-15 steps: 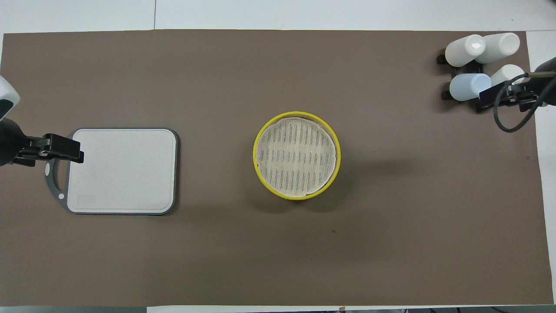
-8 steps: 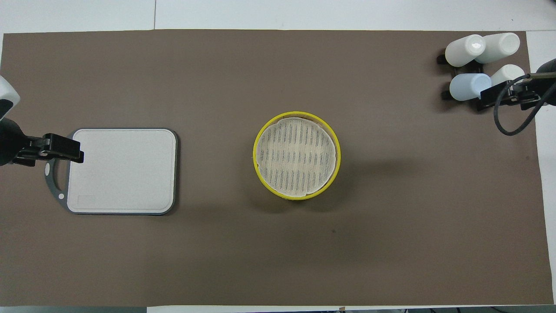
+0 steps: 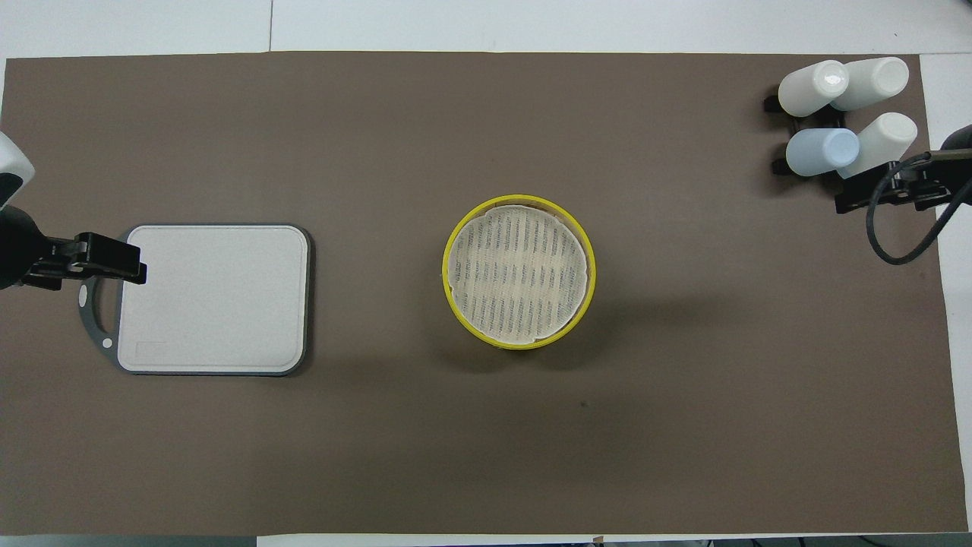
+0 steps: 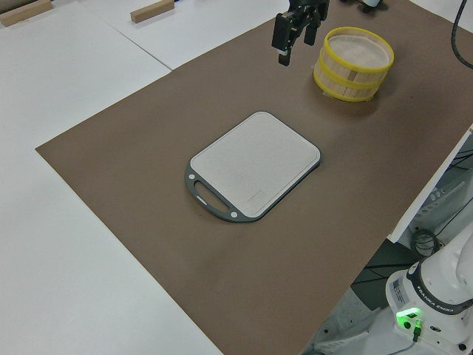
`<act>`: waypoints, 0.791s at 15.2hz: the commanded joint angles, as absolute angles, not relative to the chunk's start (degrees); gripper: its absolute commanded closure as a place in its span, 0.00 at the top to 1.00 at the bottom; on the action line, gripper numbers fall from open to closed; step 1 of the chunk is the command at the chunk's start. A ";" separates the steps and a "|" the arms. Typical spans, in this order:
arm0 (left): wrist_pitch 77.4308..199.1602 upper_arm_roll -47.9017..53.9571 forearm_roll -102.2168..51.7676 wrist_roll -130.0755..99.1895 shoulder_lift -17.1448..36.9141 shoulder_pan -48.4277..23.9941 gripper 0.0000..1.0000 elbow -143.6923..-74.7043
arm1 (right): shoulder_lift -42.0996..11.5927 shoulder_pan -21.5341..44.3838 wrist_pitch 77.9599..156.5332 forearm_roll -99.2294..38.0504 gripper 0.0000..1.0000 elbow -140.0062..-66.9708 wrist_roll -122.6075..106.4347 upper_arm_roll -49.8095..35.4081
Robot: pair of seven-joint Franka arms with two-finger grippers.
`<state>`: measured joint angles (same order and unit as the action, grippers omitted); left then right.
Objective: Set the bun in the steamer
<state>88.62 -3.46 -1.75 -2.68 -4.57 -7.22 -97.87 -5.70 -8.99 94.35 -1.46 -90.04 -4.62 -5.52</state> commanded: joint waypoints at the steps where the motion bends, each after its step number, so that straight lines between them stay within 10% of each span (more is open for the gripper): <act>1: 89.03 -3.43 -0.97 -2.29 -4.48 -7.29 1.00 -97.47 | -4.57 -8.96 94.39 -0.79 1.00 -91.67 -5.63 -5.71; 12: 89.12 -3.43 -0.97 -2.29 -4.48 -7.29 1.00 -97.47 | -4.57 -8.96 95.19 3.96 1.00 -92.02 -6.24 -5.89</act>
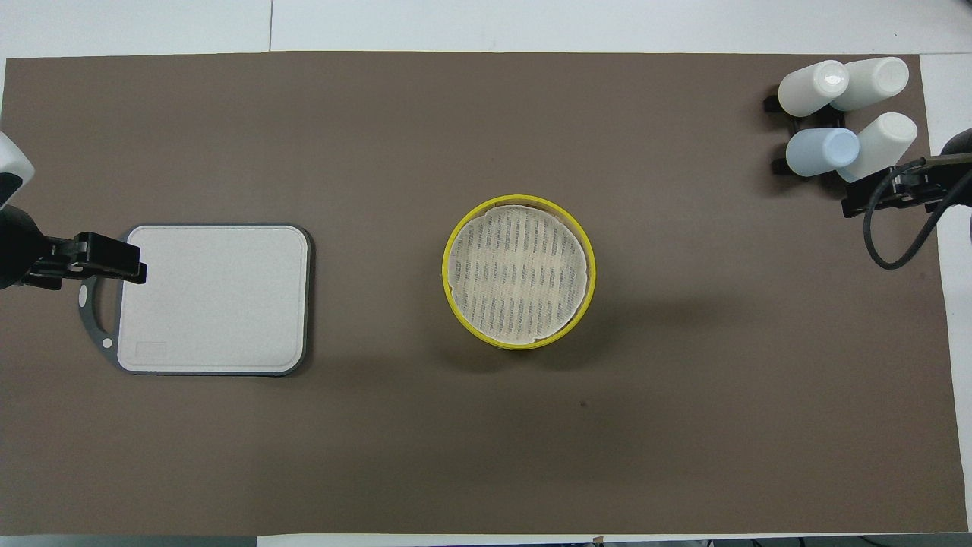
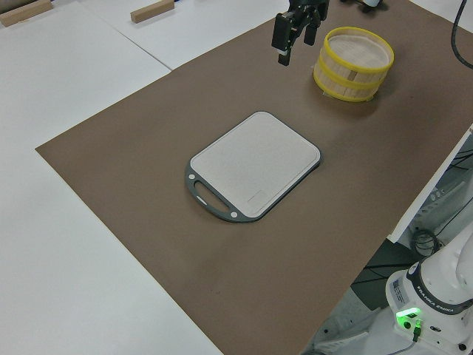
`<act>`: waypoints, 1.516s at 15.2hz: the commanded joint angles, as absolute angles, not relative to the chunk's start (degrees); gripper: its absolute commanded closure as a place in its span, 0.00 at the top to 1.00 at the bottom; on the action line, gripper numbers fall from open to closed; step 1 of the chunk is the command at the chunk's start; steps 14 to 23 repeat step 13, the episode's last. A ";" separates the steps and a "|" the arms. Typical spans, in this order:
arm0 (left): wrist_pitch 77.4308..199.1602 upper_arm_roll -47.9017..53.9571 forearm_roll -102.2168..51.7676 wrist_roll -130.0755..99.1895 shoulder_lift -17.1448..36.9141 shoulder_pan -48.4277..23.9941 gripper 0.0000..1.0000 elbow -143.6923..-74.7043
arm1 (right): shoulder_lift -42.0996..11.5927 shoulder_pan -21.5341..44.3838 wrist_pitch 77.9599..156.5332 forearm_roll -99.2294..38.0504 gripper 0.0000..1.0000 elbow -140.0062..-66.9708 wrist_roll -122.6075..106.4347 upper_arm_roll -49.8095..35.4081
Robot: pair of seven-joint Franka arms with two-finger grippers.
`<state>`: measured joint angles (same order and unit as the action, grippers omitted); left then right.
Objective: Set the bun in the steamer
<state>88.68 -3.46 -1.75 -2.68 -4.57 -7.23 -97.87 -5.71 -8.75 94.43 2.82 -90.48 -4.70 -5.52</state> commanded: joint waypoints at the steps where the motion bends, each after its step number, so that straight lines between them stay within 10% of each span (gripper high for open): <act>1: 89.12 -3.43 -0.97 -2.29 -4.48 -7.29 1.00 -97.47 | -4.57 -8.96 95.19 3.96 1.00 -92.02 -6.07 -5.89; 23: 90.79 -3.43 -0.97 -2.46 -4.48 -7.29 1.00 -97.65 | -4.31 -8.79 93.78 2.90 1.00 -92.20 -5.45 -6.33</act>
